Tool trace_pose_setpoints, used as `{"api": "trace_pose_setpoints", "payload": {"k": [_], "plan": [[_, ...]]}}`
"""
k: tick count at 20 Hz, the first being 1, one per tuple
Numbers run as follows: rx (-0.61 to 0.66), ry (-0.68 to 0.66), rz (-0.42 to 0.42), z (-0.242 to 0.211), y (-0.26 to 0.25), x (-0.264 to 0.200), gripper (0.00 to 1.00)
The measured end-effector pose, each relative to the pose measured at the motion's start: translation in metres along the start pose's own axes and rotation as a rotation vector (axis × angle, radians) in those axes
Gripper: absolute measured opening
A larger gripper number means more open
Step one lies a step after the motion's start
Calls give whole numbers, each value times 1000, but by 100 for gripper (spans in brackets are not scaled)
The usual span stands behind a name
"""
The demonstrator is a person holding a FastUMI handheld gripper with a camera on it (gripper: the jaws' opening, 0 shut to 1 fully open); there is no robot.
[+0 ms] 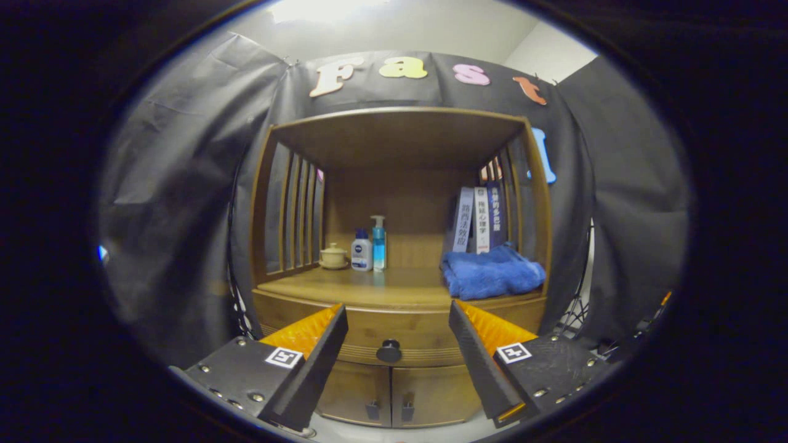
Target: Pull open the drawer, take out the items inside it, and place them on the countertop above the cabinet.
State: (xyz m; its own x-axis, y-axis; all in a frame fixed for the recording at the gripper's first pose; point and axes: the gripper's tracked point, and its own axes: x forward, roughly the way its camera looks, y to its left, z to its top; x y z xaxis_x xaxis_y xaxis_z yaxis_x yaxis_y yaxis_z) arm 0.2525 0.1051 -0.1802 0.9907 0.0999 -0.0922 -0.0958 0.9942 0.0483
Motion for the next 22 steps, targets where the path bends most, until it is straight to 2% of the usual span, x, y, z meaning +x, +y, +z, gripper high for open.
{"api": "trace_pose_setpoints", "payload": {"k": [5,13,14,18,20,21,22], "plan": [[33,81,-17,-61,4,47,99],[54,183,-34,-123,1,84,71],[75,179,-7,-123,6,84,71],[159,226,-82,-126,5,87,38],[196,249,-90,-130,8,82,29],[203,260,-95,-127,7,74,30],[195,258,-91,-125,6,67,23]]}}
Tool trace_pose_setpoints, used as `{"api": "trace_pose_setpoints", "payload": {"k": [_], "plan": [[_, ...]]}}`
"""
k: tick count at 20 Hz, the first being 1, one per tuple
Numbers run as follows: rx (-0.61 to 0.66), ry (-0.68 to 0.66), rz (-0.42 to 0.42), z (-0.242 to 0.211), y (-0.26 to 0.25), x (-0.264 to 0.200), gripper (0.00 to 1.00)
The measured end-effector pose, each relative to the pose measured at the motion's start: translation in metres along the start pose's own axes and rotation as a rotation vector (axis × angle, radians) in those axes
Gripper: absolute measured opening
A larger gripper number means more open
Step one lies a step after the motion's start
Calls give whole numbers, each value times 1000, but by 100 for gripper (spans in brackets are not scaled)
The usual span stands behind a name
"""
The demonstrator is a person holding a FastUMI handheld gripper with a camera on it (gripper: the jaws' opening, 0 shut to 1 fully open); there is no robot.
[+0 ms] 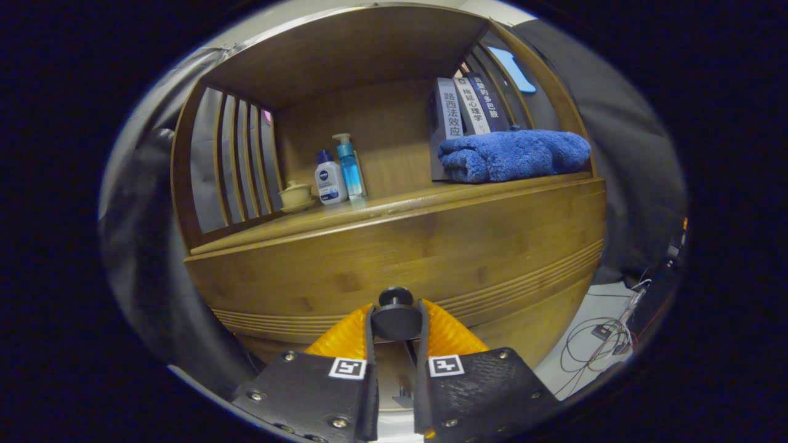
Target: Pull open the drawer, take out the items inside it, and place them on the countertop above the cabinet.
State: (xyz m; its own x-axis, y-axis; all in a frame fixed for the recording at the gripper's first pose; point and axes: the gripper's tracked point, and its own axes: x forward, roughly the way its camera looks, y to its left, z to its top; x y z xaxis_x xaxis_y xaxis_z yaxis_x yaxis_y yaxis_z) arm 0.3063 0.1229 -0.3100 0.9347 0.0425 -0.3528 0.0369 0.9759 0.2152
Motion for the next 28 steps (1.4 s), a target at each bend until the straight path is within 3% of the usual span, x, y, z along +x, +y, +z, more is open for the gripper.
{"api": "trace_pose_setpoints", "payload": {"k": [13,22,25,28], "plan": [[-43,52,17,-27,-18,-127,23],[-72,115,32,-49,-18,-159,23],[-82,113,49,-33,-18,-174,43],[-154,73,53,8,-17,-193,43]]}}
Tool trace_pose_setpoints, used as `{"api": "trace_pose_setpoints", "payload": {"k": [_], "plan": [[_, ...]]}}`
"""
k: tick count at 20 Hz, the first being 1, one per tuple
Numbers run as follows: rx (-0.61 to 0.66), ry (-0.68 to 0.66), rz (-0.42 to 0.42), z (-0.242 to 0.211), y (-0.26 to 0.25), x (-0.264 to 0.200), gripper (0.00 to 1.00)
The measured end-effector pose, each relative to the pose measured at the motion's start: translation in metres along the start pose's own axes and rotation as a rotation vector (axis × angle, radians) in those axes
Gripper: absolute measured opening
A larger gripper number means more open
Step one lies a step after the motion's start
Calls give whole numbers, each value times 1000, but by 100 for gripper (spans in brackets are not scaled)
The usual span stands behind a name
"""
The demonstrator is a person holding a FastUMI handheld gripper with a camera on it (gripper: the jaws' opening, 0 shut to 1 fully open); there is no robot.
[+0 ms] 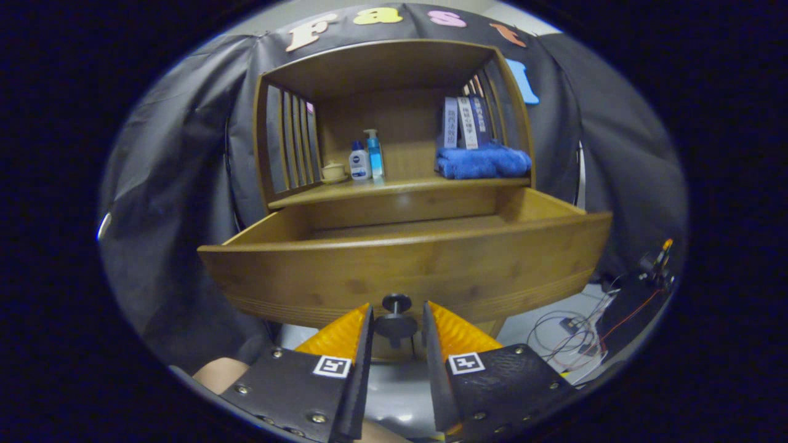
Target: Pull open the drawer, take out the items inside it, and place them on the countertop above the cabinet.
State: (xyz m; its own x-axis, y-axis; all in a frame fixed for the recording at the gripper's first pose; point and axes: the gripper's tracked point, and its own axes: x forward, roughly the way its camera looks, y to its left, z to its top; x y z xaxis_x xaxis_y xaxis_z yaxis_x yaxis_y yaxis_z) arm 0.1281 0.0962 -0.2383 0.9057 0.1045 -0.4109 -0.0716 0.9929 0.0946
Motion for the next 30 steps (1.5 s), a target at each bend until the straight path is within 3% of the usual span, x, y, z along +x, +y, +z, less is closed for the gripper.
{"api": "trace_pose_setpoints", "payload": {"k": [3,8,14,16,21,24,26,30], "plan": [[-43,-6,44,54,7,4,43],[-151,192,113,80,18,71,44],[-283,582,158,16,17,137,51],[-326,686,133,-1,8,151,63],[-353,869,99,-39,1,158,63],[-329,884,92,-38,3,160,63],[-256,888,100,-50,2,166,46],[-190,800,154,-11,19,163,46]]}}
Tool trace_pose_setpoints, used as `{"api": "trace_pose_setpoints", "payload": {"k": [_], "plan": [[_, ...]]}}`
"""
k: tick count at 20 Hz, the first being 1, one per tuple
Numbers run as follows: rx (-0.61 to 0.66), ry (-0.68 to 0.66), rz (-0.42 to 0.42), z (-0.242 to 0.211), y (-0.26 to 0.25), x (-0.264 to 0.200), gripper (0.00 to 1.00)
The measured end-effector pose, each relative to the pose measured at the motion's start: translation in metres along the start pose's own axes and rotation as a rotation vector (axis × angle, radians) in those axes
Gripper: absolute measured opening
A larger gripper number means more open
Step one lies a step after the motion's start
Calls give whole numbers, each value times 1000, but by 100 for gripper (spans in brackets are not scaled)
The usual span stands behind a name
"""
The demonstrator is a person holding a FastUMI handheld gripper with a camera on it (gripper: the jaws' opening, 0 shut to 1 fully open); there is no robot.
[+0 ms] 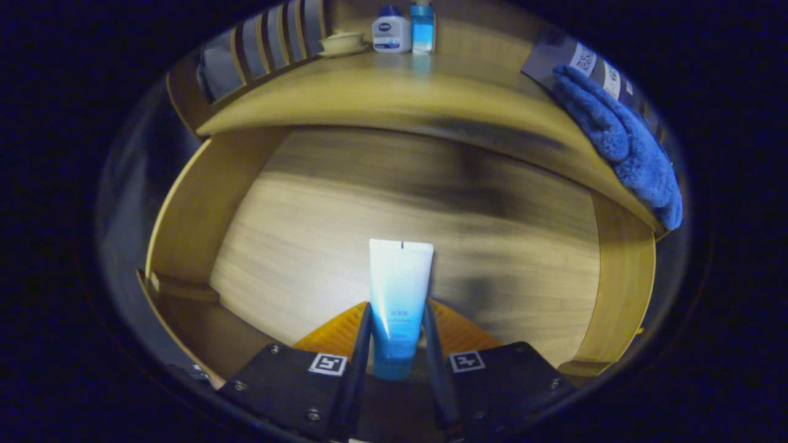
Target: Pull open the drawer, take out the items inside it, and place them on the countertop above the cabinet.
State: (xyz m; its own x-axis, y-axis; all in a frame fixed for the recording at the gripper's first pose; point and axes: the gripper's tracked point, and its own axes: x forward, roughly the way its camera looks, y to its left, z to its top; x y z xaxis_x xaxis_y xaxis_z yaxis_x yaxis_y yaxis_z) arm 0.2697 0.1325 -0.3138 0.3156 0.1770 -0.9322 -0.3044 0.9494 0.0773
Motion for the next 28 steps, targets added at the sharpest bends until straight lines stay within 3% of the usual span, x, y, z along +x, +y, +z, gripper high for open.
{"api": "trace_pose_setpoints", "payload": {"k": [4,7,10,15,20,23,28], "plan": [[1,-149,54,50,20,-57,46],[2,-285,16,110,2,-92,45],[23,-320,-3,146,-8,-97,45],[2,-284,12,132,2,-72,45],[-63,-273,24,116,20,-73,46],[-93,-264,-10,108,16,-72,45],[-89,-235,-4,93,14,-70,45]]}}
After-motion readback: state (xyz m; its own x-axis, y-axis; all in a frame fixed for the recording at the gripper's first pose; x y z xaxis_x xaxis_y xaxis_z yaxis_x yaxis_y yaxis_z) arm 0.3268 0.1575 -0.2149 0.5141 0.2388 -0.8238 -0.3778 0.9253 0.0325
